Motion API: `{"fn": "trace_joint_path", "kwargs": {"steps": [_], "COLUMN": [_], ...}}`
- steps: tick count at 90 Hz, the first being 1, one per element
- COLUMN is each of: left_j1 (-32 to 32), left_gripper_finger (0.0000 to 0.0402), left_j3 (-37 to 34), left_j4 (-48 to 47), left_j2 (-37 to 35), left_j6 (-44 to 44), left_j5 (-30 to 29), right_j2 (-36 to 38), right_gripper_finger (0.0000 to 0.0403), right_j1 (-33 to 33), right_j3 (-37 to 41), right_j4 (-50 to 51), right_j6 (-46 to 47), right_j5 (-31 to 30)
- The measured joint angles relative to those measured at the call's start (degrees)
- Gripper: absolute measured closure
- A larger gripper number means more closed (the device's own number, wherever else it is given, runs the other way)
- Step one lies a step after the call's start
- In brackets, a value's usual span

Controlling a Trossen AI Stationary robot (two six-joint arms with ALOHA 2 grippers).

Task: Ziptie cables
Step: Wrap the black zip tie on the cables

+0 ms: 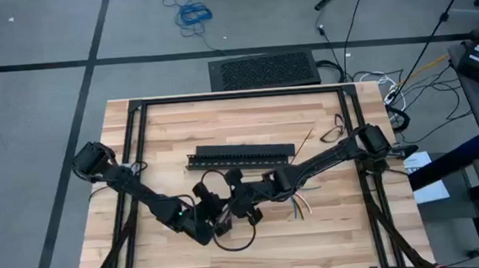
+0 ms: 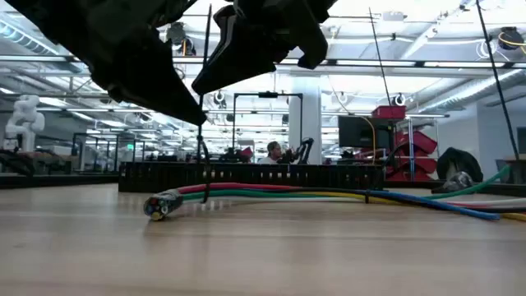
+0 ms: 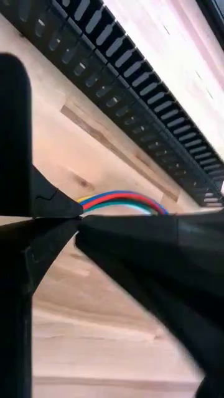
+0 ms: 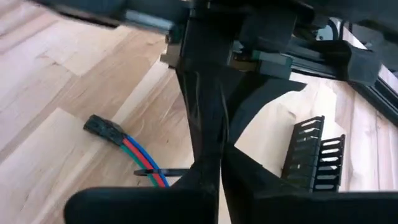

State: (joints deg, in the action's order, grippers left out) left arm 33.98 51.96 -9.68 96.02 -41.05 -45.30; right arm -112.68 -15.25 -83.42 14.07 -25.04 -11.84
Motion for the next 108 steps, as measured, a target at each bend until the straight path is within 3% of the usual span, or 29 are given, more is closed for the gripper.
{"fn": "trace_joint_path", "kwargs": {"steps": [27,42,54,74,108], "left_j1": [0.7,0.2,-0.4,-2.4,-5.0], "left_gripper_finger": [0.0282,0.0248,0.0242,0.0242,0.0259], "left_j3": [0.0,-0.7,-2.5,-3.7,-3.7], "left_j4": [-2.2,-4.1,-1.5,8.7,8.3], "left_j2": [-0.5,-0.5,-0.5,-0.5,-0.1], "left_j6": [10.6,19.9,27.0,37.1,38.5], "left_j5": [2.4,2.2,2.4,10.8,15.6], "right_j2": [0.0,0.0,0.0,0.0,0.0], "right_gripper_finger": [0.0403,0.0403,0.0403,0.0403,0.0403], "right_j1": [0.1,-0.2,-0.2,-0.2,-0.2], "right_j3": [0.0,0.0,0.0,0.0,0.0], "right_j4": [1.9,1.7,1.7,1.1,1.4], "right_j6": [-6.7,-9.9,-10.6,-11.8,-11.5], "right_j5": [0.1,4.2,7.7,9.4,9.4]}}
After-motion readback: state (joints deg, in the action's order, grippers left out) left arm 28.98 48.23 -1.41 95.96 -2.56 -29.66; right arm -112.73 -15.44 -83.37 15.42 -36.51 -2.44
